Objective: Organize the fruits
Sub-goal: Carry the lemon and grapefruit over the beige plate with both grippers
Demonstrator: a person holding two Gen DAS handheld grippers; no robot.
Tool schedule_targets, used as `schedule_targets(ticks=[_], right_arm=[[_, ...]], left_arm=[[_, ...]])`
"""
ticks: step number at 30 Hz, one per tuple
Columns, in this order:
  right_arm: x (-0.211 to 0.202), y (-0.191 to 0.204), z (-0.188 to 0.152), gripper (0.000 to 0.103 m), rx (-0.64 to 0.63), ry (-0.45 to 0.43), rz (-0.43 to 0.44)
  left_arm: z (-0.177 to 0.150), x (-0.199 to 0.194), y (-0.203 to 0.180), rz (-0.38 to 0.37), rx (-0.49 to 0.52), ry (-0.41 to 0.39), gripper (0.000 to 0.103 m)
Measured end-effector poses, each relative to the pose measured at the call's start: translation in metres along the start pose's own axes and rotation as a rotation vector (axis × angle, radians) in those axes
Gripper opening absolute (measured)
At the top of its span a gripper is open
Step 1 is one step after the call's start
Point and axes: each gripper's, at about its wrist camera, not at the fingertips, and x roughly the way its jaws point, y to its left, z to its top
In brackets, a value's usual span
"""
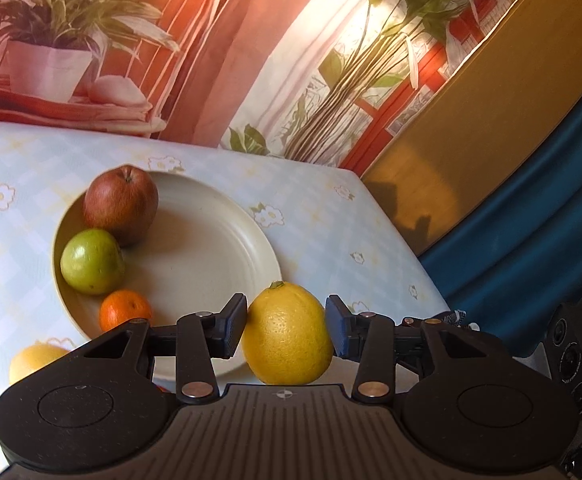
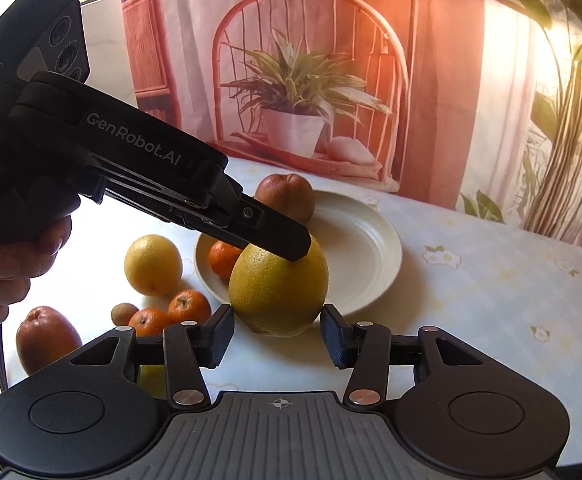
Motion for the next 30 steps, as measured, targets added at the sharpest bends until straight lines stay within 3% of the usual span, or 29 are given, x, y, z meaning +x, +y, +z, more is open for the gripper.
schedule_targets(ticks=[8,15,21,30], right_arm=[[0.047,-0.023,0.04,0.044,-0.023,0.018,0.003],[0.094,-0.034,0.049,0.044,-0.038,0.066,0.014],[0.114,-0.04,0.045,0.044,-0.031,0.093,0.01],[0.121,-0.05,0.049,0.043,0.016,0.06,0.003]], left_arm=[[0.042,0.025,0.019,0.068,-0.039,-0.005,0.046],[0.058,0.049,0.043,0.124,-0.098,0.024,0.046],[0.059,0.062,0.056,0.114,-0.135,0.041,0.044],[0.067,0.05,0.06,0.086,-0.174,-0.022,0.043]])
